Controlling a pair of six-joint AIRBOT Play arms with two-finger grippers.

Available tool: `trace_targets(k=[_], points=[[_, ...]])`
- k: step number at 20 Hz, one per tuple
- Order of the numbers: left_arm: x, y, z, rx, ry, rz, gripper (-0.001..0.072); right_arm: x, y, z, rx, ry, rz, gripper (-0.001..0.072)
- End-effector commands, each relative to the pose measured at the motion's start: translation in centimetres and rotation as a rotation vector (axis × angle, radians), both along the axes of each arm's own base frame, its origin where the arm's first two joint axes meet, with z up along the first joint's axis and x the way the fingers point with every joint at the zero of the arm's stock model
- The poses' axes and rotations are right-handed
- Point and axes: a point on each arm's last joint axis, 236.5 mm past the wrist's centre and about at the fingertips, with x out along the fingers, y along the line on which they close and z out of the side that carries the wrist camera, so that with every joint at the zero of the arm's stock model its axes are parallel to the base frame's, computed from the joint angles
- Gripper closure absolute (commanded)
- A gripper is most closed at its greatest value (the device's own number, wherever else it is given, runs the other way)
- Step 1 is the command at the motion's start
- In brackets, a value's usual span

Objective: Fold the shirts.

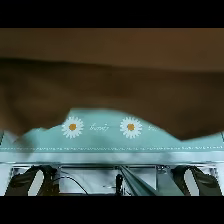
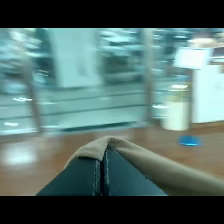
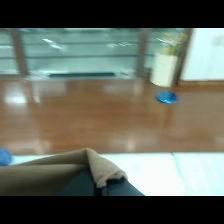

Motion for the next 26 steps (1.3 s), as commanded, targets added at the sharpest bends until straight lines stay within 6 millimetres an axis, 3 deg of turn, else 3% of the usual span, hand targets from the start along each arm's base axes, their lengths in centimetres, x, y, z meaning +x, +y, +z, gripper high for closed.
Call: trace_targets(k=[1, 4, 7, 10, 12, 15, 18, 21, 24, 26], points=[[-3.9, 3.6, -1.5, 0.014, 0.033, 0.186, 0.0686, -3.2, -2.4, -3.2, 0.004, 0.117, -0.138, 0.0686], [-2.6, 3.0, -4.8, 0.009, 0.145, 0.13, 0.0686, -2.4, -2.4, -5.7, 0.034, 0.21, -0.129, 0.0685], [2.7, 2.6, -12.6, -0.072, 0.379, 0.072, 0.0686, 0.3, -1.9, -9.8, 0.085, 0.339, -0.07, 0.0686], [8.9, 1.6, -22.4, -0.136, 0.629, -0.001, 0.0686, 5.0, -1.8, -13.9, 0.151, 0.401, -0.008, 0.0686], [13.2, 1.4, -28.0, -0.192, 0.734, -0.03, 0.0686, 8.6, -2.2, -16.3, 0.183, 0.433, 0.021, 0.0686], [19.5, 0.4, -34.2, -0.274, 0.854, -0.07, 0.0686, 15.3, -1.8, -20.2, 0.246, 0.518, 0.13, 0.0686], [25.3, -0.6, -39.1, -0.285, 0.927, -0.077, 0.0686, 22.3, -1.2, -24.9, 0.356, 0.614, 0.248, 0.0686], [30.0, -2.3, -42.8, -0.315, 1.016, -0.109, 0.0686, 28.3, -2.2, -30.9, 0.478, 0.714, 0.259, 0.0686], [33.8, -3.7, -45.4, -0.376, 1.067, -0.143, 0.0686, 33.7, -3.5, -35.9, 0.576, 0.762, 0.24, 0.0686], [35.1, -4.6, -46.5, -0.462, 1.094, -0.153, 0.0686, 36.0, -3.7, -37.8, 0.63, 0.784, 0.247, 0.0686]])
